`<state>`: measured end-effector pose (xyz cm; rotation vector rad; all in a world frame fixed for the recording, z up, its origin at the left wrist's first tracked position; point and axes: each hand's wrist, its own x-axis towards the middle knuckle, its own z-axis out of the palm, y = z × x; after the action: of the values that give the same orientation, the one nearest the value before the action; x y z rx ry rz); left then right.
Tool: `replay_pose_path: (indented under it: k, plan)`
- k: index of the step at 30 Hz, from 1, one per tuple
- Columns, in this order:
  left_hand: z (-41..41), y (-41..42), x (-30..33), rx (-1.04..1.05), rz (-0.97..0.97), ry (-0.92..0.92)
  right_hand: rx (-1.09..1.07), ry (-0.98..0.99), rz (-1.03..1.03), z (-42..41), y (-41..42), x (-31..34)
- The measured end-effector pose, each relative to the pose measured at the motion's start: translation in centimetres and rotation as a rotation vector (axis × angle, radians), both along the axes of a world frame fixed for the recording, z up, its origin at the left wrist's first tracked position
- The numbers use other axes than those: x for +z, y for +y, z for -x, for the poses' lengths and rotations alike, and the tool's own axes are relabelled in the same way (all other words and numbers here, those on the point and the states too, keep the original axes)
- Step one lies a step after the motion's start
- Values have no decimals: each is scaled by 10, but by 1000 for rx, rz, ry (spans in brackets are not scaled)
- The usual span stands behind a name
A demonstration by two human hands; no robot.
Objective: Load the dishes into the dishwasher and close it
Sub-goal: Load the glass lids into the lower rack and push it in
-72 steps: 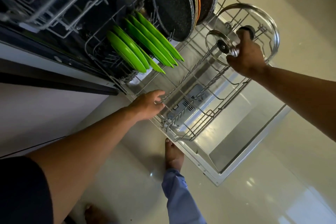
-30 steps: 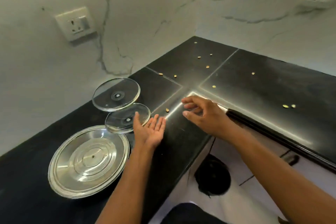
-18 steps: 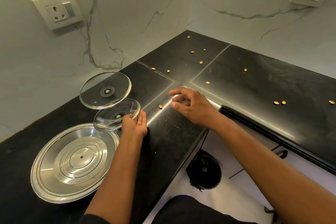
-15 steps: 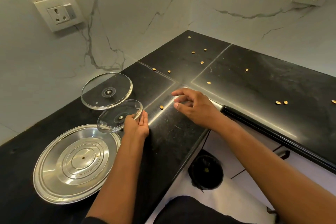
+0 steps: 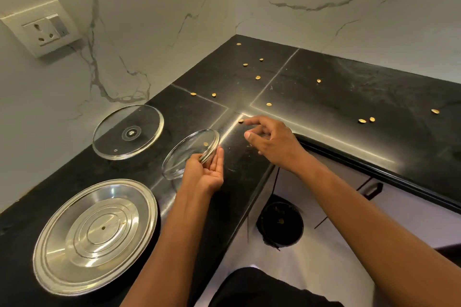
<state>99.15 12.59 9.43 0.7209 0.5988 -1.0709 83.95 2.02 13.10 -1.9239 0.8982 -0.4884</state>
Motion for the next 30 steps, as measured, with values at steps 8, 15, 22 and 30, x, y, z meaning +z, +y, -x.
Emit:
replay_pose_path:
  k: [8, 15, 22, 30]
  plan:
    - [94, -46, 21, -587, 178, -186, -368, -142, -232, 86, -25, 9]
    - [204, -100, 27, -1404, 426, -357, -721, -567, -496, 279, -15, 27]
    - [371, -146, 1, -2206, 742, -553, -878, -533, -555, 483, 59, 7]
    - [610, -157, -92, -2523, 690, -606, -1239, -610, -518, 649, 151, -67]
